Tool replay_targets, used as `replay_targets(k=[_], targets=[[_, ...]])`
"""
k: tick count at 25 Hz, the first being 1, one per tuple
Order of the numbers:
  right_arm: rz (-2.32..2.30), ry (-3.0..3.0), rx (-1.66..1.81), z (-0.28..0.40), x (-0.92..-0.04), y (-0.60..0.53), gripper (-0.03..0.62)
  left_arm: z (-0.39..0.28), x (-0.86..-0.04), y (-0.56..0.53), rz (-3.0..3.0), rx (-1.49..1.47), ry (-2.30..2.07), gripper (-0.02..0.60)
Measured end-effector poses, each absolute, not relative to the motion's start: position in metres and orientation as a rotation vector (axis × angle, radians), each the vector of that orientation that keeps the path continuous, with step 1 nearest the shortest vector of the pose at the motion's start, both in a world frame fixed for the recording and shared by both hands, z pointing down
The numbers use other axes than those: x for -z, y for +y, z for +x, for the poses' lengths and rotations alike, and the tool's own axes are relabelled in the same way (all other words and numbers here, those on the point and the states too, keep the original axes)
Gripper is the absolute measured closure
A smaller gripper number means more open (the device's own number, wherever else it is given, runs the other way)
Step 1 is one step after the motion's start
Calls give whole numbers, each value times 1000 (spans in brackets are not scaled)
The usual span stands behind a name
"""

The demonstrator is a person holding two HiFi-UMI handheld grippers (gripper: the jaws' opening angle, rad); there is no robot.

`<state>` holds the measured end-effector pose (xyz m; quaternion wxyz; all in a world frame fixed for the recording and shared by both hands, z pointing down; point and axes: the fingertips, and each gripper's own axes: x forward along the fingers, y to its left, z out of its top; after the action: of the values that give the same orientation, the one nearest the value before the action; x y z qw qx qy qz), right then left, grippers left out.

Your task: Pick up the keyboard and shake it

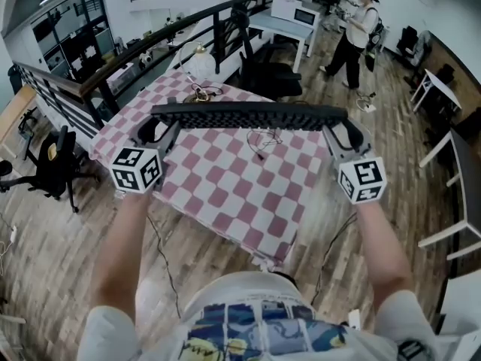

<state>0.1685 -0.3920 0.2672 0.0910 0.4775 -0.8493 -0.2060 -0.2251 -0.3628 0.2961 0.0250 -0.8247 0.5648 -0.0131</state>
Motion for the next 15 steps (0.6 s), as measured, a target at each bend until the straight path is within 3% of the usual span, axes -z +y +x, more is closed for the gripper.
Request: replay_targets(k=[15], targets=[[1501, -2420, 821, 165, -219, -368, 402, -229, -256, -357, -2473, -5, 1717, 362]])
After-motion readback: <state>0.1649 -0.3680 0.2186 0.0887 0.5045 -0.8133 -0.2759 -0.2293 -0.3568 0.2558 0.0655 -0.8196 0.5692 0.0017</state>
